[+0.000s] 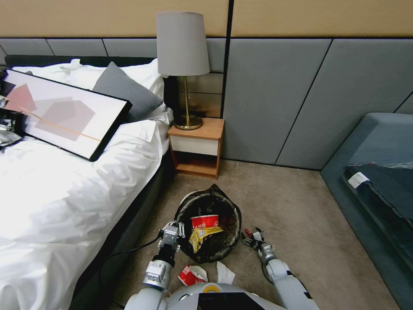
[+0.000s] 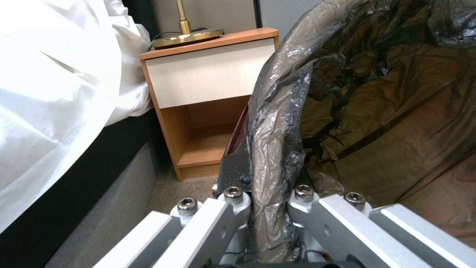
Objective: Pick up the trash bin, then pick up the garbage from the floor and place it into the trash bin.
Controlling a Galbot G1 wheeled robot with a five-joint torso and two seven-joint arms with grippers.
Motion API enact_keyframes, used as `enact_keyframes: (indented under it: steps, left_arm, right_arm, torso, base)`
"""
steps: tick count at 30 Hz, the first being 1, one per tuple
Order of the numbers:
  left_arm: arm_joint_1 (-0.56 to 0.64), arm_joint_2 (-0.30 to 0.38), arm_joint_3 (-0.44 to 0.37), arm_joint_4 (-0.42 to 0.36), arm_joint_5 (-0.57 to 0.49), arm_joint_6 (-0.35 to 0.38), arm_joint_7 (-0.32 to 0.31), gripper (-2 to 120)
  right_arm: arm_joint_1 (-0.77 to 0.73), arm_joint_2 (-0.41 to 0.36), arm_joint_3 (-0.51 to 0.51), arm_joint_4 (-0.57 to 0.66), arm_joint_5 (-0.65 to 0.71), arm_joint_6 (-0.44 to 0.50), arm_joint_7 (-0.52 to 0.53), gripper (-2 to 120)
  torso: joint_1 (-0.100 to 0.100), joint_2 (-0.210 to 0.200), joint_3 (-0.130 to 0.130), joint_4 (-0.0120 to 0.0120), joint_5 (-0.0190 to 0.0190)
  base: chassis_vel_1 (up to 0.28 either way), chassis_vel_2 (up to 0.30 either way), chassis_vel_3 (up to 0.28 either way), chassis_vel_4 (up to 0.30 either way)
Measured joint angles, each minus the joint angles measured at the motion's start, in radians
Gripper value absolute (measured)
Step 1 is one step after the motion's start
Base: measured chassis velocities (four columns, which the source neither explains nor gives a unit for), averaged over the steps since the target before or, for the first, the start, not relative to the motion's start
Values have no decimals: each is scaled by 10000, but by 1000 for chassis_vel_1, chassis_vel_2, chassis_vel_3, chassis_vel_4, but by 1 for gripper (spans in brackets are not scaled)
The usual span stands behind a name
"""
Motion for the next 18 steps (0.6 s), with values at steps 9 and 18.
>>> enact_keyframes:
  steps: [9, 18]
  left_arm:
    - [-1, -2, 34, 21, 9, -13, -5, 1]
    - [-11, -2, 82, 42, 36, -16, -7, 1]
  right_arm:
    - [-375, 40, 118, 134, 6, 115, 26, 51]
    - [-551, 29, 214, 120, 29, 235, 42, 15]
  torso:
    - [0, 1, -1, 3, 1]
    - [0, 0, 0, 0, 4]
  base:
    - [0, 0, 0, 0]
    - [0, 0, 0, 0]
